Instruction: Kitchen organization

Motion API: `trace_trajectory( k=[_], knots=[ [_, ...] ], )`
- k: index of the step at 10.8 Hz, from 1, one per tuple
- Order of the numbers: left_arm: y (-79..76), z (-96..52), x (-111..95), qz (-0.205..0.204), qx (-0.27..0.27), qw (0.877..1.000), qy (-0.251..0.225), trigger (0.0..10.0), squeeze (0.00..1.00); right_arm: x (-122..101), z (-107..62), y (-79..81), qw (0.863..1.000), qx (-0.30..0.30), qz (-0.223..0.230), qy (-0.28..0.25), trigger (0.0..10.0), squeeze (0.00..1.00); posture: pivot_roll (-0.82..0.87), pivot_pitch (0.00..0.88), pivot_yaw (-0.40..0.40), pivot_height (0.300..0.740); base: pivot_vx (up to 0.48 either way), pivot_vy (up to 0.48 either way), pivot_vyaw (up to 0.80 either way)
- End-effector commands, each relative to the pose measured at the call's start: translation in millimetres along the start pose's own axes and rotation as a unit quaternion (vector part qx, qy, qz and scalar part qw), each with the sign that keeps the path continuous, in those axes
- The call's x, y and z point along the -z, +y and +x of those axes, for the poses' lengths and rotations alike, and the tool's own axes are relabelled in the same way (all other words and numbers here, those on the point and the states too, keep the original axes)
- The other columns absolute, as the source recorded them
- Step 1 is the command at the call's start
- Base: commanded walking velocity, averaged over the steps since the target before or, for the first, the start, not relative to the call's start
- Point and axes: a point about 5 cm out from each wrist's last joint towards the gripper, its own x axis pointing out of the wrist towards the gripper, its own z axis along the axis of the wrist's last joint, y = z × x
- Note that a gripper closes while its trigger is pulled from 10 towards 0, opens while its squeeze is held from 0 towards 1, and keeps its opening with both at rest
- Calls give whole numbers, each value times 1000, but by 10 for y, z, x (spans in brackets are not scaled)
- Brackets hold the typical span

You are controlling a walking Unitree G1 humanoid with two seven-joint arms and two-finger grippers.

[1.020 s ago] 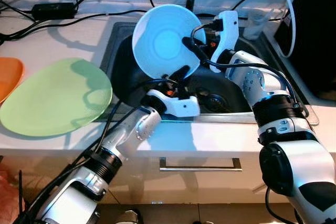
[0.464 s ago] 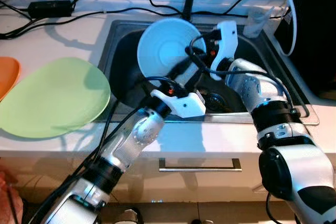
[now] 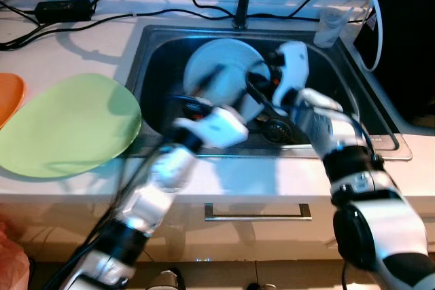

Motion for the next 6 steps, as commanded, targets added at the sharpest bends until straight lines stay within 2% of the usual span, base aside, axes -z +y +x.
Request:
trace_trajectory(
  k=[1, 2, 4, 5, 6],
  knots=[
    [46, -51, 15, -16, -1, 1000, 13, 10000, 1000, -111, -28, -26, 999, 17, -28, -28, 10000, 0, 35, 119, -35, 740, 0, 0, 0],
    [99, -143, 64, -30, 0, 999, 31, 10000, 1000, -71, -56, -64, 998, 37, -39, -28, 10000, 0, 39, 124, -32, 740, 0, 0, 0],
    [154, -229, 41, -44, 17, 998, 41, 10000, 1000, -20, -78, -81, 998, 52, -38, -28, 10000, 0, 45, 127, -32, 740, 0, 0, 0],
    [196, -267, 77, -45, 16, 997, 63, 10000, 1000, 7, -81, -80, 997, 59, -46, -27, 10000, 0, 46, 128, -34, 740, 0, 0, 0],
    [313, -343, 204, -61, -20, 992, 112, 10000, 1000, 22, -88, -85, 996, 70, -50, -27, 10000, 0, 46, 127, -37, 740, 0, 0, 0]
  ],
)
